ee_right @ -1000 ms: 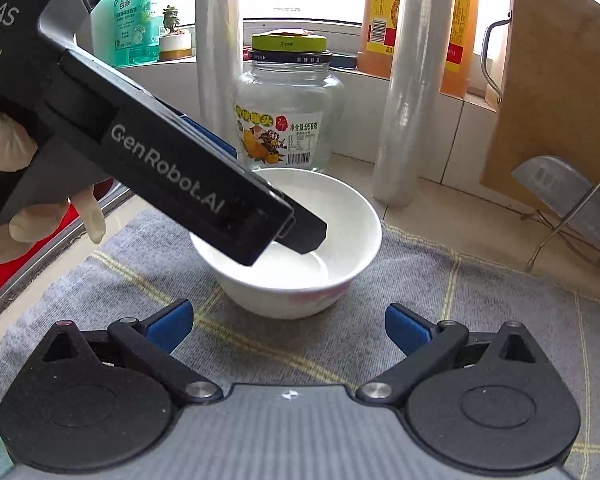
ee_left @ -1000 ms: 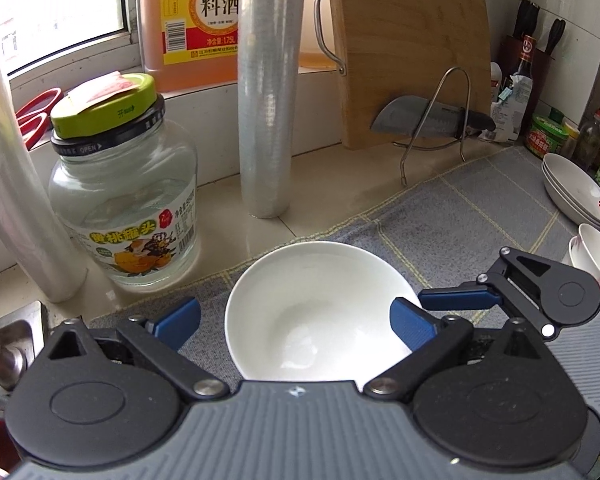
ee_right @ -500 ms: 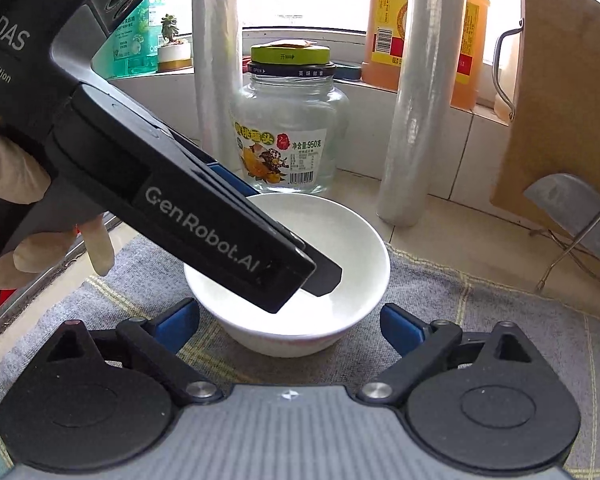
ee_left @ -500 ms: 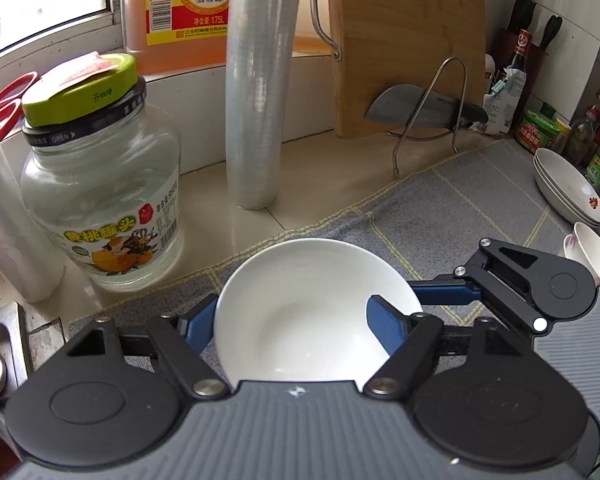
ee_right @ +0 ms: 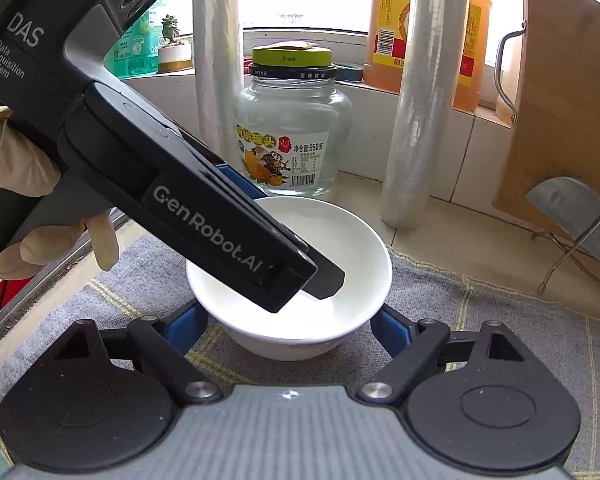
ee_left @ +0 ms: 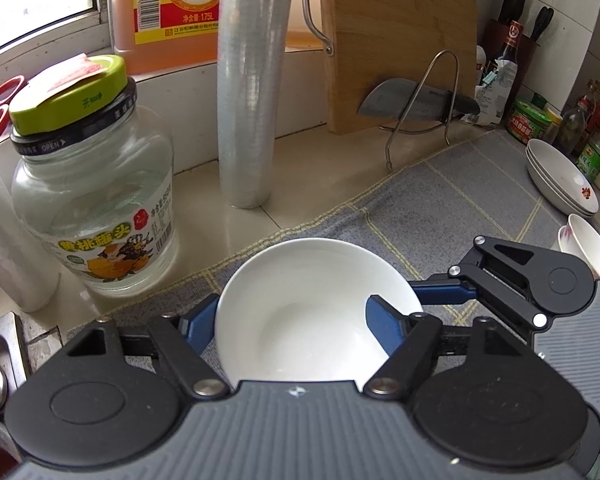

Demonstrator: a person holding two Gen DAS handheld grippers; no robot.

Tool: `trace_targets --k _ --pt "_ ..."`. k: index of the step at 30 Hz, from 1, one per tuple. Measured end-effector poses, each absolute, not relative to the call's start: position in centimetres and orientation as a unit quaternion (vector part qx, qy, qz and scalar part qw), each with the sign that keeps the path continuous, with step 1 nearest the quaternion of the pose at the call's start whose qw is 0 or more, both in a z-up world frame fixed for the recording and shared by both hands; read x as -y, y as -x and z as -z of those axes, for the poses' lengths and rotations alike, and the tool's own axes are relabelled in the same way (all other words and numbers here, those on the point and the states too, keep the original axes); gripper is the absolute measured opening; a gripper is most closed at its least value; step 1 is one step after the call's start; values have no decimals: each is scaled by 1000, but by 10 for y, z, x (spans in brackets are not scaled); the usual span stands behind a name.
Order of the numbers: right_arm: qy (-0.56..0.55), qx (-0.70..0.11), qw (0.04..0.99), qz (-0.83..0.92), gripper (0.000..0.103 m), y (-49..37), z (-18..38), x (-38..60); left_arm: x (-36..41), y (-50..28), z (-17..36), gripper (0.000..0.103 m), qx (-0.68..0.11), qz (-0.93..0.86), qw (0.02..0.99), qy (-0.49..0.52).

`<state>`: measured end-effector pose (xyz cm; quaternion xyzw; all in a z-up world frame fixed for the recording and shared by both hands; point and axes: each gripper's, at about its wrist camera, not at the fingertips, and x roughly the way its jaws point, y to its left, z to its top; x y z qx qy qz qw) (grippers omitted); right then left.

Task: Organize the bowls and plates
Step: 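Close the left gripper on the white bowl's rim and lift it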

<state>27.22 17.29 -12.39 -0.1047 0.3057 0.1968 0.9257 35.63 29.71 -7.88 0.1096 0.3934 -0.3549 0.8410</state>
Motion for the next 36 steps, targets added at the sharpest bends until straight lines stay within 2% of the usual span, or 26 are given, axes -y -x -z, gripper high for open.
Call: trace_targets --k 15,36 --pt "111 -308 924 -199 91 -257 106 -174 -298 -341 63 77 -390 362 840 -110" --pt "114 -308 923 -199 91 -180 72 -134 -261 -264 25 77 -372 380 837 -127"
